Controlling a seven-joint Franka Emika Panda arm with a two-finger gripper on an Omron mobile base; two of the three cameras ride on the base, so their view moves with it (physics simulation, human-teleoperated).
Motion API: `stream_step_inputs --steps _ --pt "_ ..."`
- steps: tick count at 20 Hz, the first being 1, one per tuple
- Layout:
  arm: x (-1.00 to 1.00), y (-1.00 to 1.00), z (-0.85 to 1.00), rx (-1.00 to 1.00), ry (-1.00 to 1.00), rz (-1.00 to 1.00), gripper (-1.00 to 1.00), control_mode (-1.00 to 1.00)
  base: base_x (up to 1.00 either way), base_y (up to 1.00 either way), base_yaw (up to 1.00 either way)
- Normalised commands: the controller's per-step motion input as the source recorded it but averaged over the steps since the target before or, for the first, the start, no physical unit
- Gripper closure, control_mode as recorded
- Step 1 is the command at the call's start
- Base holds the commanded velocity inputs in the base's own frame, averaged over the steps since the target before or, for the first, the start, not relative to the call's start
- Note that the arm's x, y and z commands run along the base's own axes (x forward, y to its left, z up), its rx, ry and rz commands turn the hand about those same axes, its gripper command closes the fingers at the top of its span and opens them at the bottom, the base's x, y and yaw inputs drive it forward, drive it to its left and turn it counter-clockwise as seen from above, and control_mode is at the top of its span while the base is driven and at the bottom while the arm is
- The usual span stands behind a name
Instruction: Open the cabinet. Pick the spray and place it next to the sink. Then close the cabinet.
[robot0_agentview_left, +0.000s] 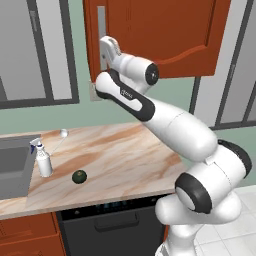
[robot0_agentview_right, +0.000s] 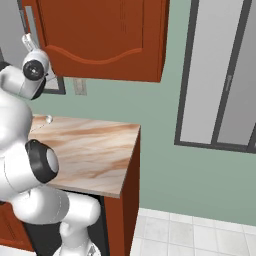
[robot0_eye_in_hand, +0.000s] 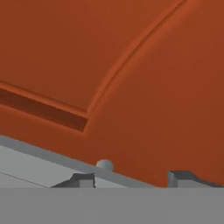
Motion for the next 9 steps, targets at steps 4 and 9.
stream_step_inputs --steps 4,9 --pt "0.54 0.02 -0.05 0.0 0.0 -0.07 -1.0 -1.0 0.0 0.0 0.0" --pt "0.18 0.0 -0.07 0.0 0.03 -0.06 -1.0 -1.0 0.0 0.0 0.0"
